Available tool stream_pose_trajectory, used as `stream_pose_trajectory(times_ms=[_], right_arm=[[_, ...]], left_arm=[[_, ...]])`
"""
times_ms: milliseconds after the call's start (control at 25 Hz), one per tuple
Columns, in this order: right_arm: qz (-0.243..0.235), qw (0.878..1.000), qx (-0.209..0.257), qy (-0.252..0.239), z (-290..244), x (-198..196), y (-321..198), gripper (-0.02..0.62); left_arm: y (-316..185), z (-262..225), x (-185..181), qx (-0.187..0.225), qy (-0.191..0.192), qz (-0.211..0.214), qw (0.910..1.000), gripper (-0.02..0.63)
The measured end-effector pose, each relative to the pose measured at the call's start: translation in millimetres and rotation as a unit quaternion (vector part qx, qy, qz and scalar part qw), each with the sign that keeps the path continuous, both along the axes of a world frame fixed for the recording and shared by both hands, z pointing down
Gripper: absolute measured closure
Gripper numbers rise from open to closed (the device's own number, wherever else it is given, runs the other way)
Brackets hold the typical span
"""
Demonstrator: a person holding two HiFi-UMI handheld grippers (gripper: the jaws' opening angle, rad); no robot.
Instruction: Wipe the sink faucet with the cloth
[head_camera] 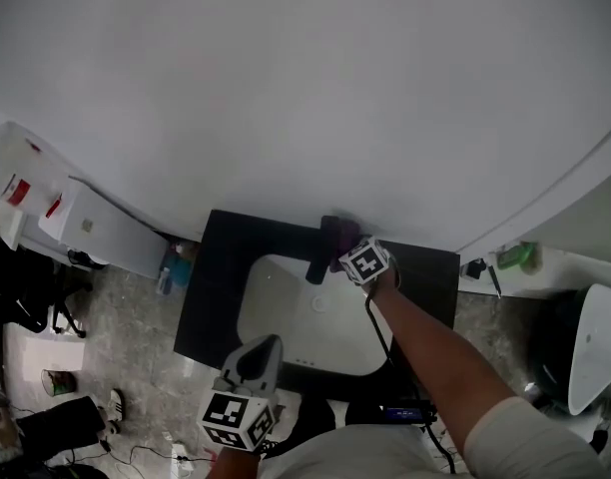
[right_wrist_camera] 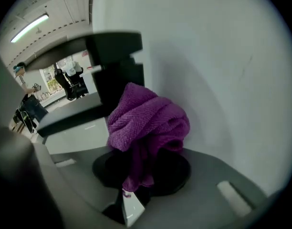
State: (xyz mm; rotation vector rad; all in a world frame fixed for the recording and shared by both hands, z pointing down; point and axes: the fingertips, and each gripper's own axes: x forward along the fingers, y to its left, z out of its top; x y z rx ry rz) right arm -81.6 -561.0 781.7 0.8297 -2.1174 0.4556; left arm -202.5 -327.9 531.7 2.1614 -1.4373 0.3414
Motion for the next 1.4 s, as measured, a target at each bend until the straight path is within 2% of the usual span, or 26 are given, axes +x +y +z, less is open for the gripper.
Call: stream_pose_trajectory(times_ms=[160, 280, 400, 520, 680, 840, 1000, 1200, 1400], right_arm=[[-0.015, 0.999, -0.021, 0.019, 21, 6, 6, 0.515], [0.002, 1.000, 0.006, -0.014, -16, 18, 18, 0.515], [0.017, 0.993, 0.061, -0.099, -105, 35, 50, 0.514], [-0.003, 0.976, 0.103, -0.191, -214, 39, 104, 0.514], [-0.035, 0.956, 0.147, -0.251, -330, 43, 173, 0.512], [-0.014, 0.939, 0.183, -0.289, -399, 49, 213, 0.512], [0.010, 0.931, 0.198, -0.307, -416, 49, 225, 0.514], [0.015, 0.933, 0.196, -0.300, -415, 48, 222, 0.514], [0.009, 0.935, 0.194, -0.296, -416, 43, 221, 0.515]], left_arm=[[4, 4, 1, -0.002, -0.006, 0.001, 1.0000, 0.600], [2, -3, 7, 0.009, -0.004, 0.011, 0.9999, 0.598], [-1, -23, 22, 0.025, 0.005, 0.027, 0.9993, 0.600], [-3, -57, 38, 0.052, 0.019, 0.044, 0.9975, 0.600], [-3, -103, 59, 0.098, 0.031, 0.059, 0.9930, 0.600], [-5, -138, 71, 0.128, 0.032, 0.054, 0.9898, 0.598], [-11, -153, 81, 0.140, 0.030, 0.046, 0.9887, 0.600], [-14, -163, 88, 0.147, 0.040, 0.036, 0.9876, 0.598], [-15, -165, 87, 0.150, 0.033, 0.033, 0.9875, 0.600]])
